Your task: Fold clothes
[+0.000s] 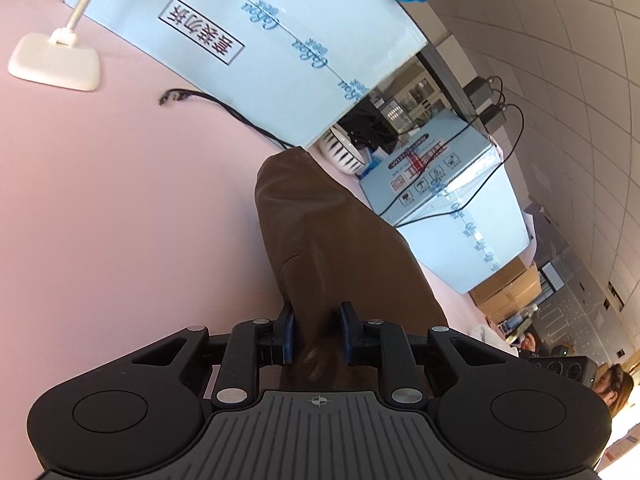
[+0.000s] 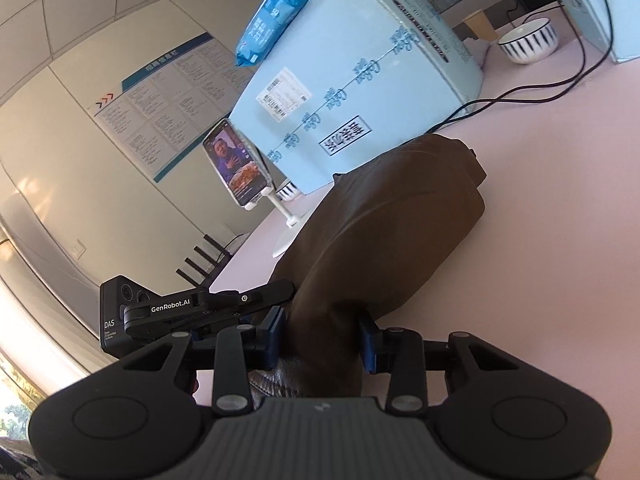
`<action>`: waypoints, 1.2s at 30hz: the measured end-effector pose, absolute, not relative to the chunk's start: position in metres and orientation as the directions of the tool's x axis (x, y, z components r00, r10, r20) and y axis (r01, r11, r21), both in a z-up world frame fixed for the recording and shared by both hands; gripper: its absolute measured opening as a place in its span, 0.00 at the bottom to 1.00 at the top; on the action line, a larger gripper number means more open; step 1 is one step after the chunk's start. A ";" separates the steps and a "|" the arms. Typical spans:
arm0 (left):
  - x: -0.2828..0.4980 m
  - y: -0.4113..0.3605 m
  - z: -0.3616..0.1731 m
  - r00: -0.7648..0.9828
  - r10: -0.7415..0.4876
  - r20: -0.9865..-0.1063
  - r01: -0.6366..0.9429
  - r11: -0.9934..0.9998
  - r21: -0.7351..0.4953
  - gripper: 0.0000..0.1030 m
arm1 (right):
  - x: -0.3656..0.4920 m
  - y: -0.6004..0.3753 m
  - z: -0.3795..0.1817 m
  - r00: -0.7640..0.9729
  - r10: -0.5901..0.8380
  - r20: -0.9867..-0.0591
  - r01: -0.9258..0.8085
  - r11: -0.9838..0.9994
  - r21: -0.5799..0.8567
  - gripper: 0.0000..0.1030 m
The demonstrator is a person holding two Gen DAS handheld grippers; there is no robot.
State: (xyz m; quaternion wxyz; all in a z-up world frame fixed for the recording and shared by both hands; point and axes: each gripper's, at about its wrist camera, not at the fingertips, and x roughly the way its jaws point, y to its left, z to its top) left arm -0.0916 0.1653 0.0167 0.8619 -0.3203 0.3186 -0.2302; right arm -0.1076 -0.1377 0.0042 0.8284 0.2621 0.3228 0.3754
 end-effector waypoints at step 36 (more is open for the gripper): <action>-0.154 0.341 0.008 0.787 -0.331 -0.520 -0.205 0.655 -0.727 0.37 | -0.057 0.047 -0.007 0.260 0.850 -0.458 -0.479 0.526 0.703 0.55</action>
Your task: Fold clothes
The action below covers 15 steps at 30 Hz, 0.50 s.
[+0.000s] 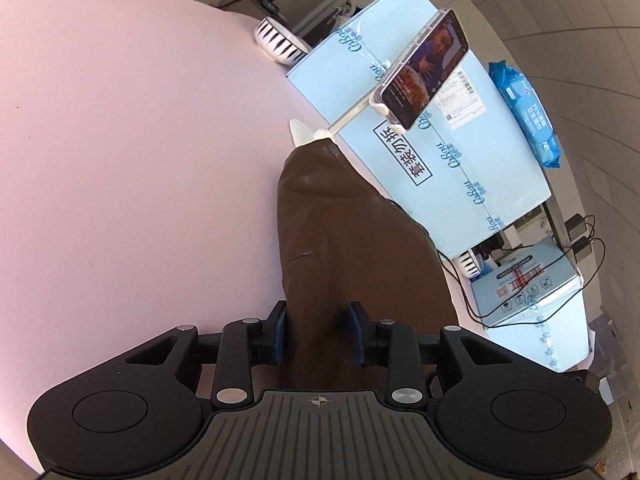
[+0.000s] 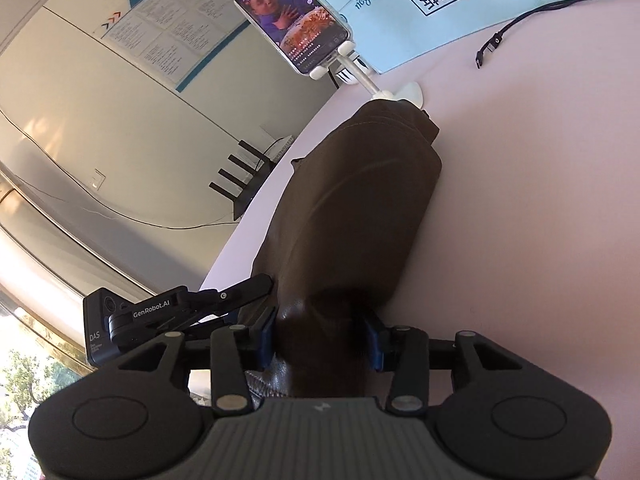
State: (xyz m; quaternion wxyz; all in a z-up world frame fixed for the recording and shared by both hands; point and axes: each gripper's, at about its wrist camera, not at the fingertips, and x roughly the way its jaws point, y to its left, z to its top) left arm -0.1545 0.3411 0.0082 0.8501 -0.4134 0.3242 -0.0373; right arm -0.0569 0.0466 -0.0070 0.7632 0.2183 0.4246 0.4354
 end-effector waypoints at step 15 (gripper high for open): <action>-0.168 0.260 0.043 0.756 -0.155 -0.636 -0.119 0.922 -0.367 0.50 | -0.092 0.072 0.048 0.443 0.726 -0.526 -0.678 0.655 0.334 0.54</action>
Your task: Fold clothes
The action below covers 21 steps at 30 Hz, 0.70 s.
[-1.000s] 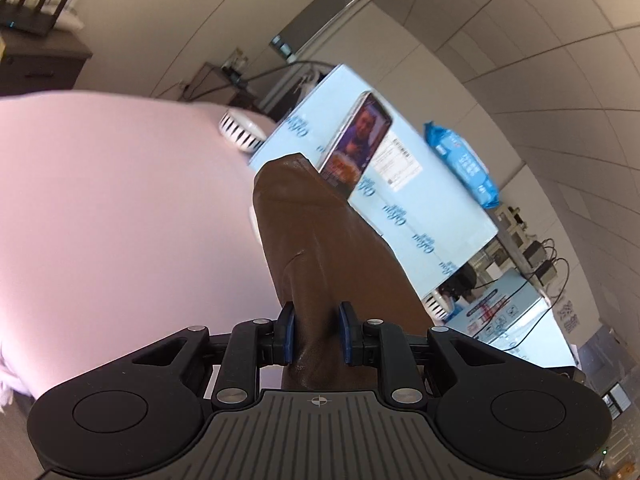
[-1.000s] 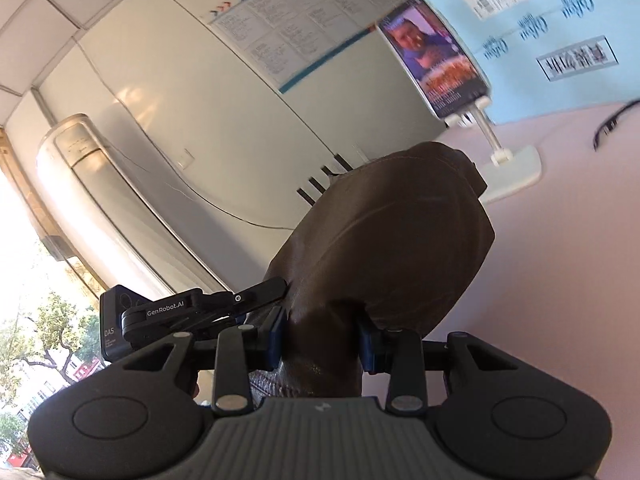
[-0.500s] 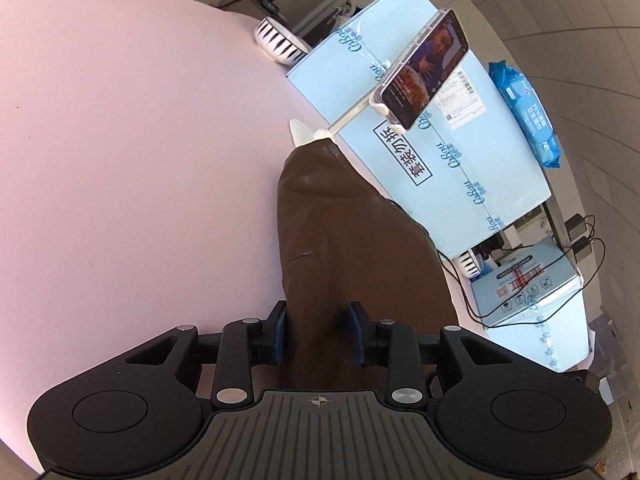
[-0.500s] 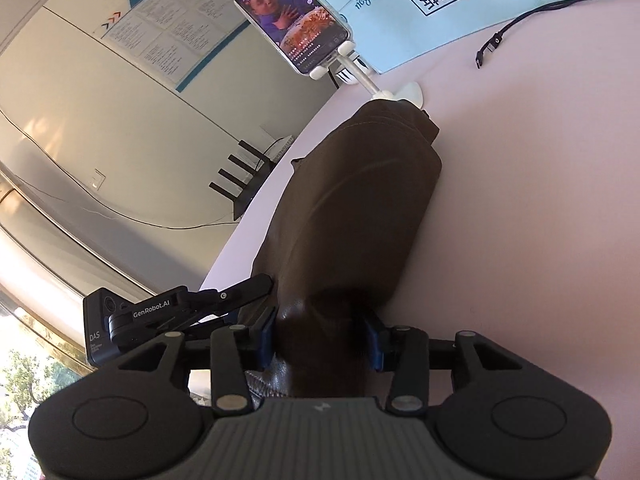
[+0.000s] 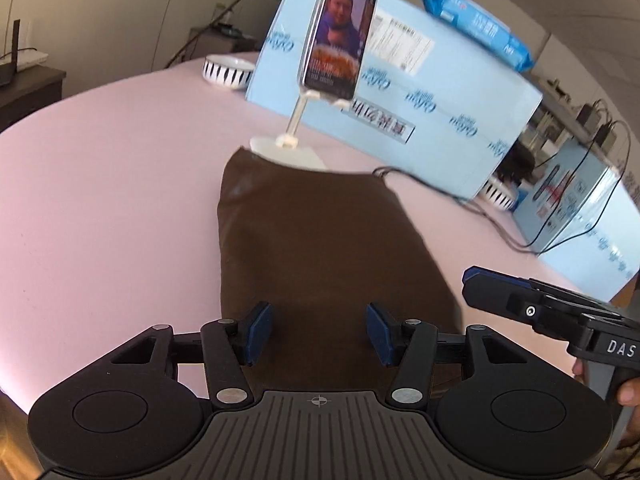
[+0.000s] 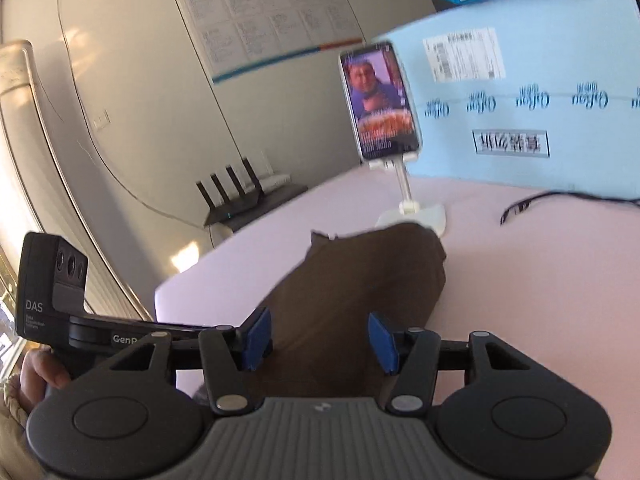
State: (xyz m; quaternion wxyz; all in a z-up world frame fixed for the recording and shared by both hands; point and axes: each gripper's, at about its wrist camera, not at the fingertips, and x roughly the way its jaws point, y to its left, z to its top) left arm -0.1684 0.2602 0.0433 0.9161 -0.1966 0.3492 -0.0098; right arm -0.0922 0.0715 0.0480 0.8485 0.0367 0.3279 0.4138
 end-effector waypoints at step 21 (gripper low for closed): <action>-0.139 0.192 0.108 0.836 -0.211 -0.506 0.073 0.957 -0.280 0.50 | -0.089 -0.021 0.079 0.656 0.608 -0.448 -0.515 0.794 0.324 0.56</action>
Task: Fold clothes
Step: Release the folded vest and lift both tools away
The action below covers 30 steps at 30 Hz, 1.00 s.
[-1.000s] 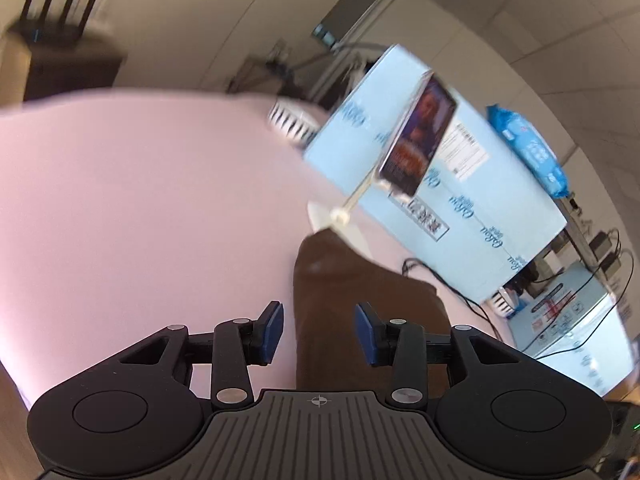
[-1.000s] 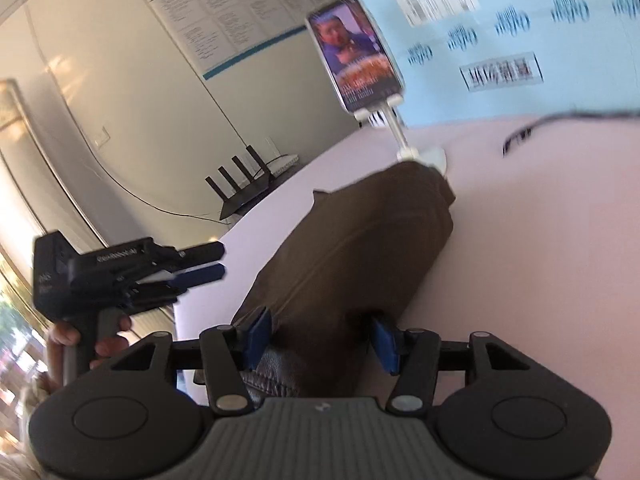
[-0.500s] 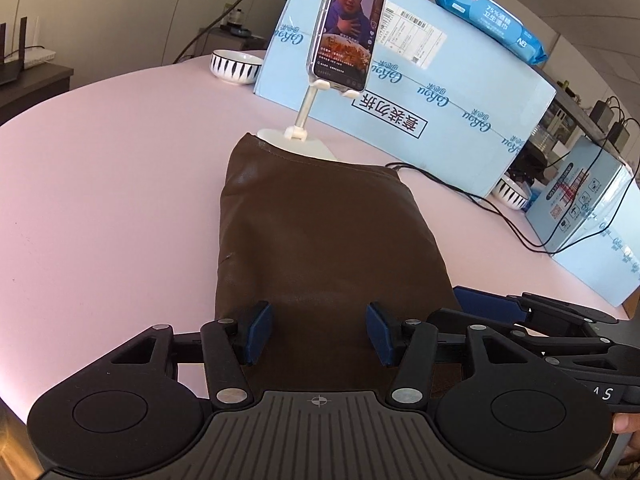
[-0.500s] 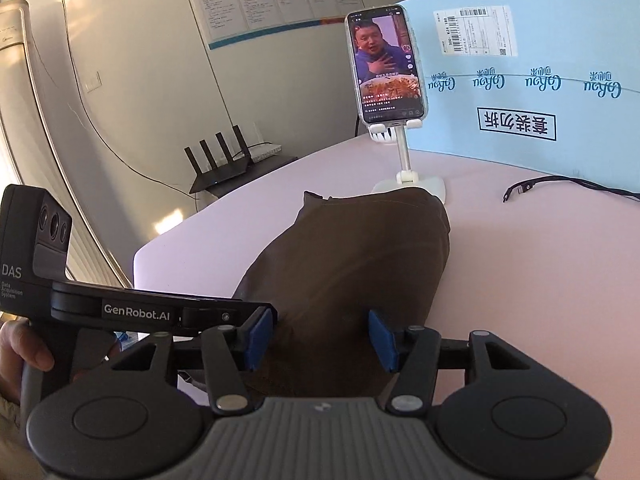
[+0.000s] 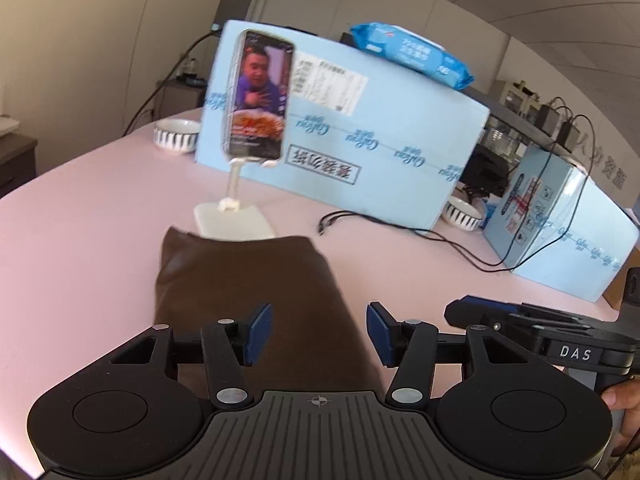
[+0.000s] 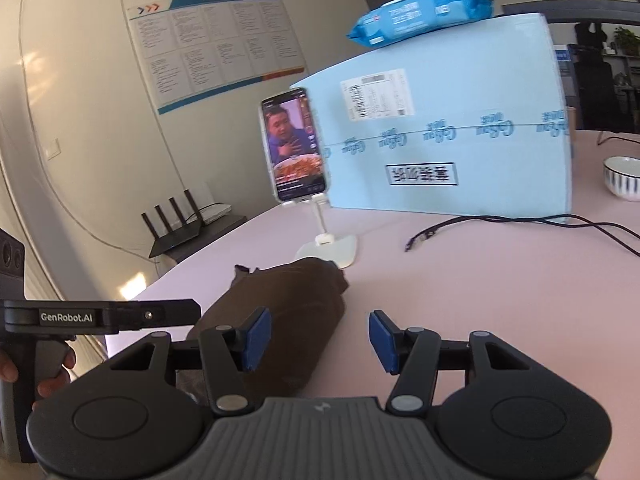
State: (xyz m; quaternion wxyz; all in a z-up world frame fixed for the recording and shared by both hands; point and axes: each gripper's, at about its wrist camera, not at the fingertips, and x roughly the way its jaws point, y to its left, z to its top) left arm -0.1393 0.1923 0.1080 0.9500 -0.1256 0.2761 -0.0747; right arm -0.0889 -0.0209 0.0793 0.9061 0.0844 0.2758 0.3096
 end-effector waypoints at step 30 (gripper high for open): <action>0.012 -0.045 0.005 0.785 -0.149 -0.602 0.170 0.985 -0.023 0.72 | -0.026 -0.184 -0.002 0.792 -0.072 -0.606 0.113 0.993 0.030 0.89</action>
